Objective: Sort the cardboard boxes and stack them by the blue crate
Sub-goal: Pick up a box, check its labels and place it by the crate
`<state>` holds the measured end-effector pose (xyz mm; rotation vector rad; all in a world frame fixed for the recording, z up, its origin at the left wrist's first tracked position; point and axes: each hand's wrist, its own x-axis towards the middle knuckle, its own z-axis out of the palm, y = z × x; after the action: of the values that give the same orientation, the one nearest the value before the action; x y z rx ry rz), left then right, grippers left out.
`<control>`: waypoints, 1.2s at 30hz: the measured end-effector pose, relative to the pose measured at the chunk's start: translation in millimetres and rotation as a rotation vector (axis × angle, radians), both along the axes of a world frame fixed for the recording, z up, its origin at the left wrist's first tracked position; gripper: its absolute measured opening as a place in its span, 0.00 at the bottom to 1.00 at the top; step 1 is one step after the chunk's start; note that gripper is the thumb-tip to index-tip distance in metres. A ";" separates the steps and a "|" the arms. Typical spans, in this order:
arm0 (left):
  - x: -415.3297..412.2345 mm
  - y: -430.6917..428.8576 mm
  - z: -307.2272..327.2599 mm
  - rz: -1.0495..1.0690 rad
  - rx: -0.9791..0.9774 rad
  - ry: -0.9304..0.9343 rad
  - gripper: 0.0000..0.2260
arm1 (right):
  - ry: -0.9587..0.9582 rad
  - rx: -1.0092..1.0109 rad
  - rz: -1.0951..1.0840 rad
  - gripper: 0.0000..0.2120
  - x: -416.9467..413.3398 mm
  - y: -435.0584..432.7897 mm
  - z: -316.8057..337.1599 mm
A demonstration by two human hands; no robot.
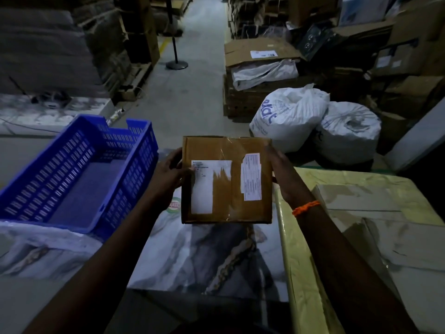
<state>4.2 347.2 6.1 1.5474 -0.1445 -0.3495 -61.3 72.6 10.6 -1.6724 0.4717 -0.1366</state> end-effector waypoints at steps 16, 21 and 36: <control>-63.7 38.9 -88.7 -0.002 -0.118 0.497 0.31 | 0.235 0.516 -0.177 0.47 -89.6 -20.5 -93.9; -69.3 50.3 -100.2 -0.008 -0.099 0.544 0.32 | 0.296 0.504 -0.144 0.45 -100.2 -12.4 -107.6; 59.0 -16.7 -64.5 0.006 0.126 0.218 0.31 | 0.236 0.276 -0.121 0.43 50.6 -38.2 -56.4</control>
<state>63.3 330.6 -58.5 1.6217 0.0541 -0.5279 -10.7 34.4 -45.9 -1.3940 0.7364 0.0379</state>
